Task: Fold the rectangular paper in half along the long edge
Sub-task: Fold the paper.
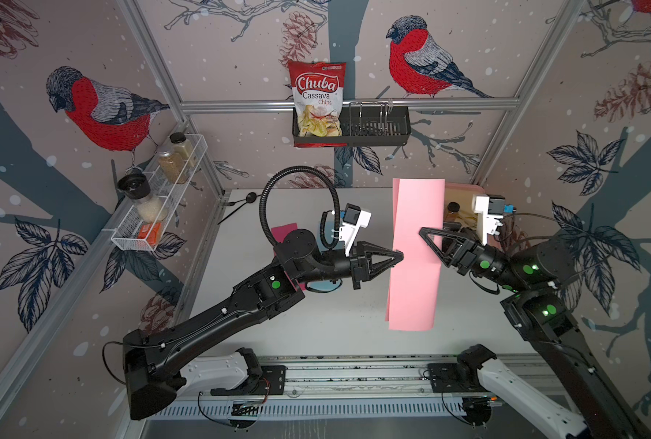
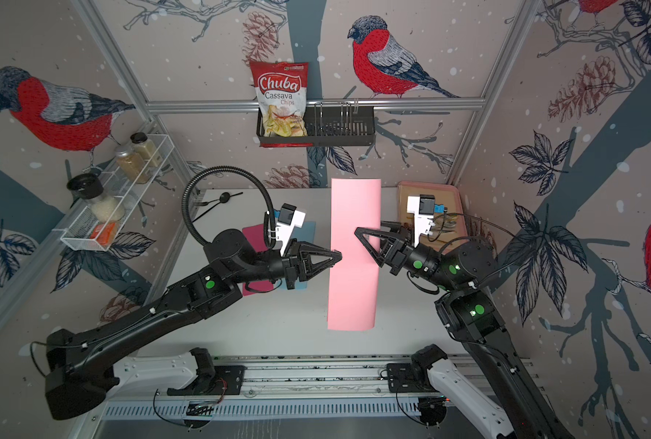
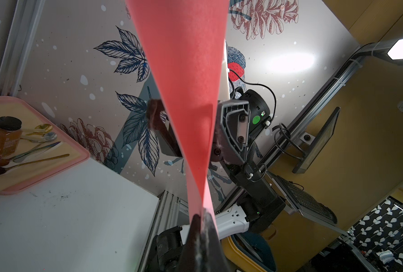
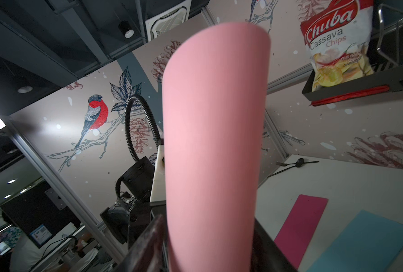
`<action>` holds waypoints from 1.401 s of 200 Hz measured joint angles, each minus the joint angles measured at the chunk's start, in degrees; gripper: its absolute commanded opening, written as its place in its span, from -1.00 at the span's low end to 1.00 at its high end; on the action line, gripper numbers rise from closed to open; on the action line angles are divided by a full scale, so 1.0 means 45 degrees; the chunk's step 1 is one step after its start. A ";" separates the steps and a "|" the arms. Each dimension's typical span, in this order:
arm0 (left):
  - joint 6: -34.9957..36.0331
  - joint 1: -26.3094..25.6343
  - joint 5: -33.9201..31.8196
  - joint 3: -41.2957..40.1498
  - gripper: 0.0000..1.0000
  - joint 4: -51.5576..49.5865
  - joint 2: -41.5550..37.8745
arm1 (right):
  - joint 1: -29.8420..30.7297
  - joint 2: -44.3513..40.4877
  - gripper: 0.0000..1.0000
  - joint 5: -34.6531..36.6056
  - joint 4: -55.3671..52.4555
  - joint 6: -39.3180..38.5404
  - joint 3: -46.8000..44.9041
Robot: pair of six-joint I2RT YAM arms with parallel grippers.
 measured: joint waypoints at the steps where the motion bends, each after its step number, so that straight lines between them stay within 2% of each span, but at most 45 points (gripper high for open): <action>1: 0.0000 0.0000 -0.0015 0.0000 -1.00 0.0000 0.0000 | 0.0000 0.0010 0.17 -0.0049 0.0015 0.0029 -0.0010; 27: 0.0078 0.0000 -0.0175 0.0000 -1.00 -0.0005 -0.0044 | -0.0005 0.0024 0.16 -0.0763 0.0078 0.0345 -0.0005; 61: 0.0107 0.0000 -0.0267 0.0000 -1.00 -0.0019 -0.0097 | 0.0000 -0.0087 -0.12 -0.1360 -0.0525 0.0267 0.0423; 133: 0.0325 0.0000 -0.0500 0.0083 -1.00 -0.0063 -0.0097 | 0.0015 -0.0204 0.01 -0.2555 -0.2701 -0.0525 0.0894; 176: 0.0369 0.0000 -0.0495 0.0243 -1.00 -0.0053 -0.0058 | 0.0015 -0.0083 -0.30 -0.2535 -0.4153 -0.1467 0.1248; 232: 0.0369 0.0000 -0.0486 0.0243 -1.00 -0.0053 0.0024 | 0.0015 -0.0049 -0.47 -0.2399 -0.4920 -0.2079 0.1496; 247: 0.0369 0.0000 -0.0481 0.0243 -1.00 -0.0053 0.0024 | 0.0015 -0.0049 -0.47 -0.2375 -0.4998 -0.2137 0.1525; 258: 0.0369 0.0000 -0.0481 0.0243 -1.00 -0.0053 0.0029 | 0.0015 -0.0049 -0.36 -0.2293 -0.5090 -0.2176 0.1574; 280: 0.0369 0.0000 -0.0457 0.0243 -1.00 -0.0053 0.0029 | 0.0015 -0.0058 -0.30 -0.2137 -0.5289 -0.2307 0.1671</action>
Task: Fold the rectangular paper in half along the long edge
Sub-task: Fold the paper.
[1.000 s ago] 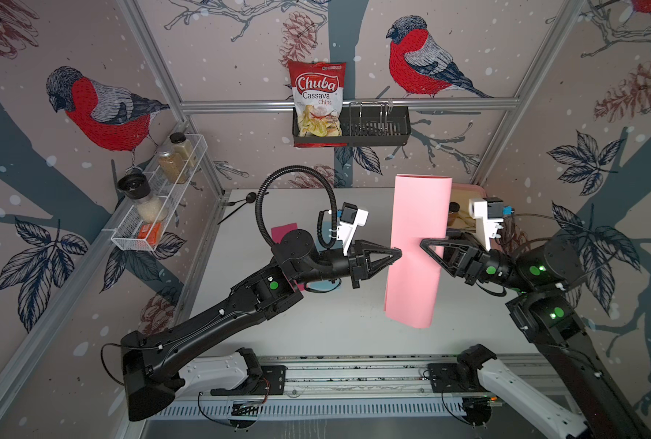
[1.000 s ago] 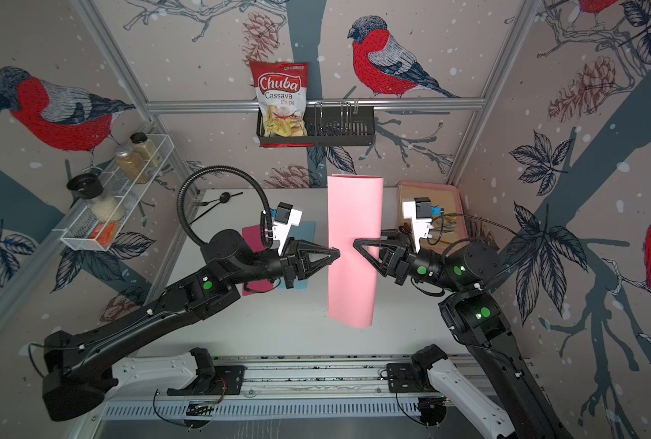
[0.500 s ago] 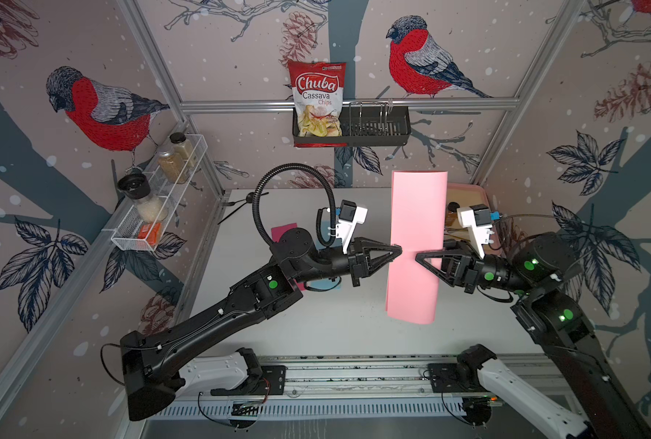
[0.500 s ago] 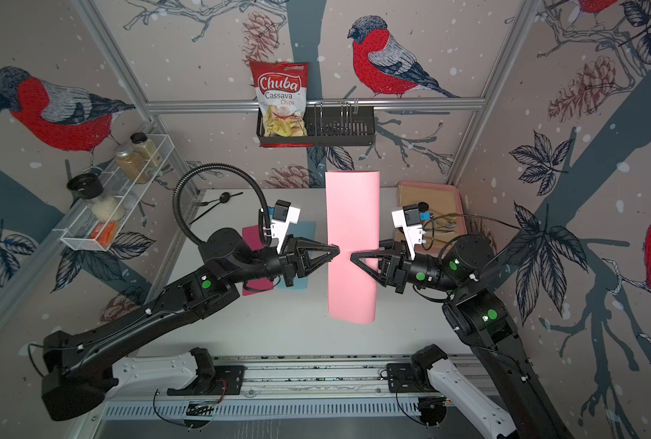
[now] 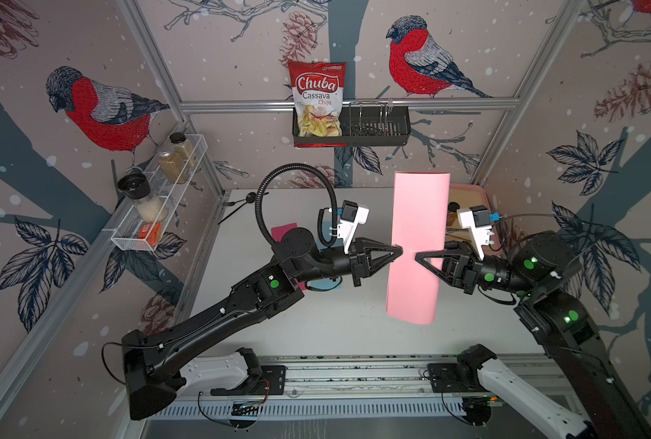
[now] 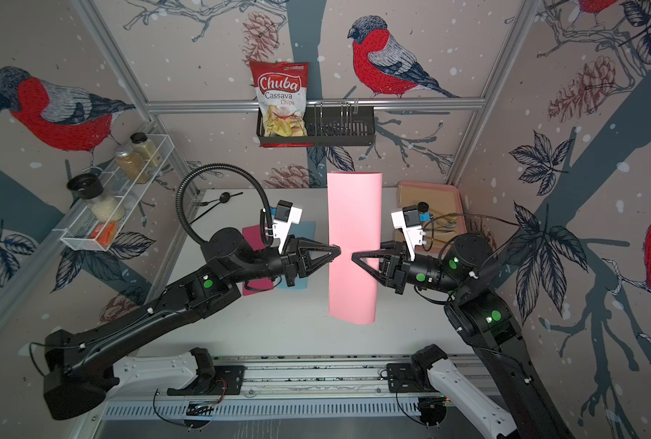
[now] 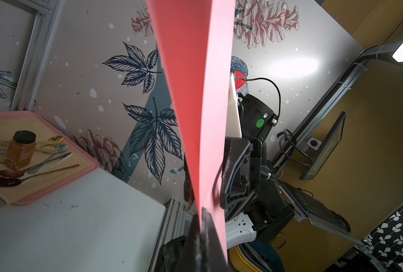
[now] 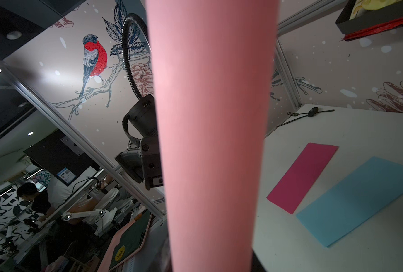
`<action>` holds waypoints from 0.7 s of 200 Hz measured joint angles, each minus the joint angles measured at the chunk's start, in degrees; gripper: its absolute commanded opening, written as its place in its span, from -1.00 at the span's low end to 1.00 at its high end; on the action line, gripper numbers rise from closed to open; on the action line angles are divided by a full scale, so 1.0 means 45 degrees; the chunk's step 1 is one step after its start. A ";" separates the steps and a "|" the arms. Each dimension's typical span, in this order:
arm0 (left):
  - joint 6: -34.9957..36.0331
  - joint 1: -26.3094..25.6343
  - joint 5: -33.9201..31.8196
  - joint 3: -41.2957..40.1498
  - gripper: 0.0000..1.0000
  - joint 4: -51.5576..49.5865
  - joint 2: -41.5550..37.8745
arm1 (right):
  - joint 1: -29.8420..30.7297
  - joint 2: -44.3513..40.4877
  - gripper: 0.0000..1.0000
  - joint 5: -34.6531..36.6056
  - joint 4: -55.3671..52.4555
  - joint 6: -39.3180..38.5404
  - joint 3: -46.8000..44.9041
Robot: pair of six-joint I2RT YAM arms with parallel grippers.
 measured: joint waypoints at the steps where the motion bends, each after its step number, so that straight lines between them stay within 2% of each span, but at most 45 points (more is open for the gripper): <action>1: 0.0000 0.0000 0.0000 0.0000 -1.00 0.0000 0.0000 | 0.0000 0.0000 -0.30 0.0010 0.0000 -0.0010 0.0005; 30: -0.0005 0.0000 0.0015 0.0000 -1.00 0.0000 0.0000 | 0.0000 0.0015 -0.32 0.0199 -0.0005 -0.0073 0.0029; 83: -0.0005 -0.0010 0.0107 0.0053 -1.00 0.0000 -0.0010 | -0.0005 0.0015 -0.66 0.0359 0.0078 -0.0053 -0.0005; 140: 0.0000 -0.0015 0.0112 0.0141 -1.00 -0.0039 -0.0015 | -0.0005 0.0024 -0.84 0.0408 -0.0306 -0.0214 0.0228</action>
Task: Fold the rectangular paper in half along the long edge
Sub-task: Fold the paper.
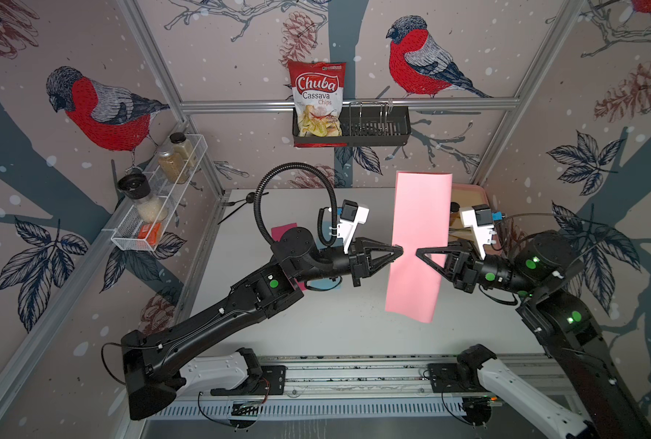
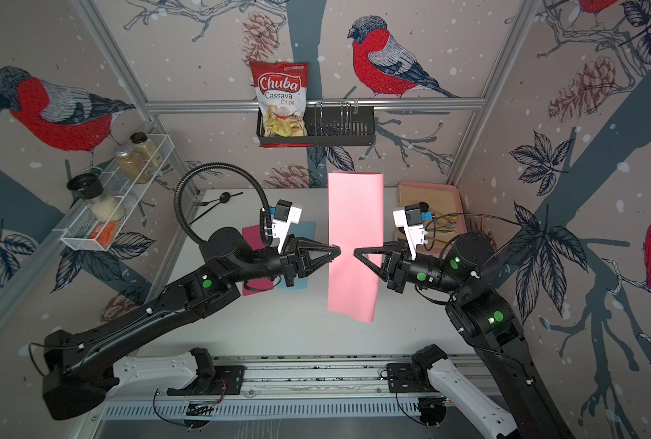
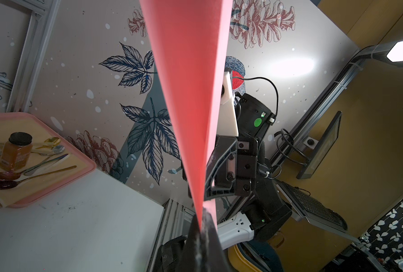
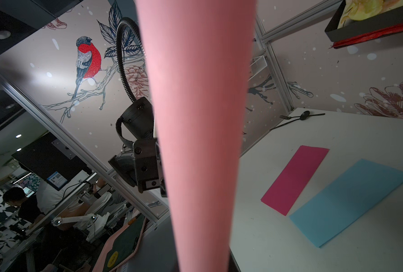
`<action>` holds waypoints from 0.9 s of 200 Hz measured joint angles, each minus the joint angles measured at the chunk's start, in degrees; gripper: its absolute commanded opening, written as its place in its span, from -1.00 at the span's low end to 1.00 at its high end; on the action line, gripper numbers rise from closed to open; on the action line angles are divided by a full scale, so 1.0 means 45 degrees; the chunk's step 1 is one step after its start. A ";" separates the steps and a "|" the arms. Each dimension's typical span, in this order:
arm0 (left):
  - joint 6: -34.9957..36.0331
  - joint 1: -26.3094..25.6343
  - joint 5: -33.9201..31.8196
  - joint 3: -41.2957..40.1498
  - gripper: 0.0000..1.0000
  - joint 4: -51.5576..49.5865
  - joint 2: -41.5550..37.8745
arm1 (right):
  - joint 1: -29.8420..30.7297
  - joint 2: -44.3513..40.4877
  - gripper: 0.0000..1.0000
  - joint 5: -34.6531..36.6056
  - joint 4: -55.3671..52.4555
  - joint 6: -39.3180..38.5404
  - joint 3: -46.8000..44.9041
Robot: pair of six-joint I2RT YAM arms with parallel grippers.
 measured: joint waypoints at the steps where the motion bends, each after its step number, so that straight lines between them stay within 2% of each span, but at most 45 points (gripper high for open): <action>1: 0.0000 0.0000 0.0000 0.0000 -1.00 0.0000 0.0000 | 0.0000 0.0000 -0.84 0.0000 -0.0005 0.0000 0.0005; 8: 0.0000 0.0000 0.0000 0.0015 -1.00 0.0000 0.0005 | 0.0000 0.0005 -0.86 -0.0005 -0.0019 0.0000 0.0010; 44: -0.0005 0.0000 -0.0010 0.0073 -0.73 -0.0005 0.0112 | 0.0000 -0.0010 -0.94 -0.0039 -0.0015 0.0019 -0.0039; 79: 0.0000 0.0000 0.0000 0.0121 -0.63 -0.0005 0.0131 | 0.0000 0.0029 -0.94 -0.0151 0.0005 0.0049 -0.0185; 141: -0.0005 -0.0049 0.0141 0.0146 -0.62 -0.0010 0.0267 | 0.0010 0.0189 -0.93 -0.0398 0.0476 0.0117 -0.0291; 180: -0.0010 -0.0175 0.0194 0.0209 -0.71 -0.0005 0.0432 | 0.0078 0.0413 -0.92 -0.0549 0.1049 0.0389 -0.0369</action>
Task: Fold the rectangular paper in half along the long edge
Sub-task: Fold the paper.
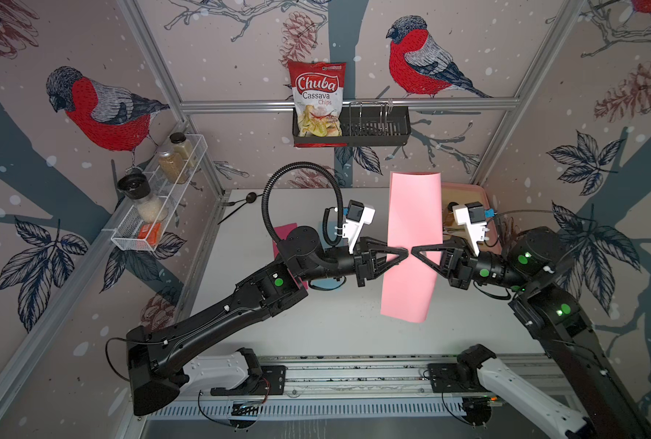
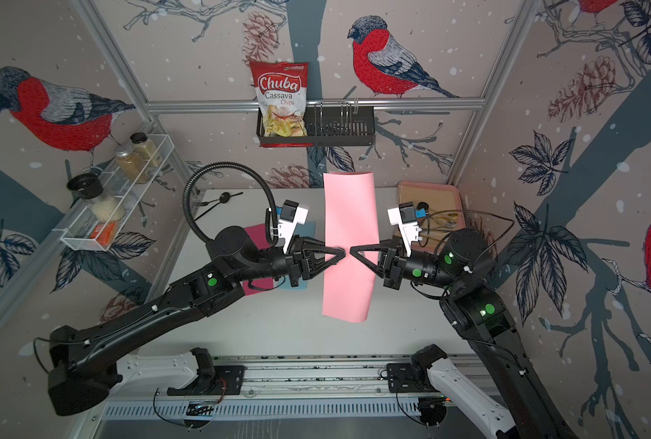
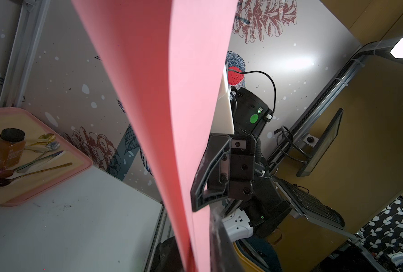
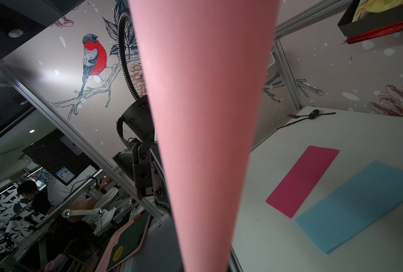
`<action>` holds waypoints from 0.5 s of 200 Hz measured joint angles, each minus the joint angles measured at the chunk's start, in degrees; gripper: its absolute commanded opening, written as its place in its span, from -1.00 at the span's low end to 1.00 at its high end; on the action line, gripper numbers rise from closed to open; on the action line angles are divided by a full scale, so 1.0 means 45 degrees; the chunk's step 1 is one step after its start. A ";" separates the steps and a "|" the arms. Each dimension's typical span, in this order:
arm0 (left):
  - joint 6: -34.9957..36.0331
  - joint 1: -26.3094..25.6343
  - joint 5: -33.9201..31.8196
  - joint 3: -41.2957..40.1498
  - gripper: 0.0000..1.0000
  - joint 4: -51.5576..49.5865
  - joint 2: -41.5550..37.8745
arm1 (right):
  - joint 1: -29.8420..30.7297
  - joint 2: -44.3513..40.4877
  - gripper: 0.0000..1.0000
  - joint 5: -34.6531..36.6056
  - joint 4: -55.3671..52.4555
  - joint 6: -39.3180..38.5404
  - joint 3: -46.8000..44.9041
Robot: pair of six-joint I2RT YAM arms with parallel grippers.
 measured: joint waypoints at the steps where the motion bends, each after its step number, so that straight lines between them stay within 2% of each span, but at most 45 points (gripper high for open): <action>1: 0.0000 0.0000 0.0000 0.0005 -0.71 0.0000 0.0000 | 0.0010 0.0005 -0.92 -0.0005 0.0019 0.0000 -0.0005; 29: 0.0000 -0.0044 -0.0005 0.0034 -0.83 -0.0005 0.0044 | 0.0121 0.0078 -0.91 -0.0097 0.0155 0.0005 -0.0078; 100: 0.0005 -0.0068 0.0058 0.0204 -1.00 -0.0005 0.0219 | 0.0413 0.0078 -0.89 0.0000 0.0359 0.0010 -0.0097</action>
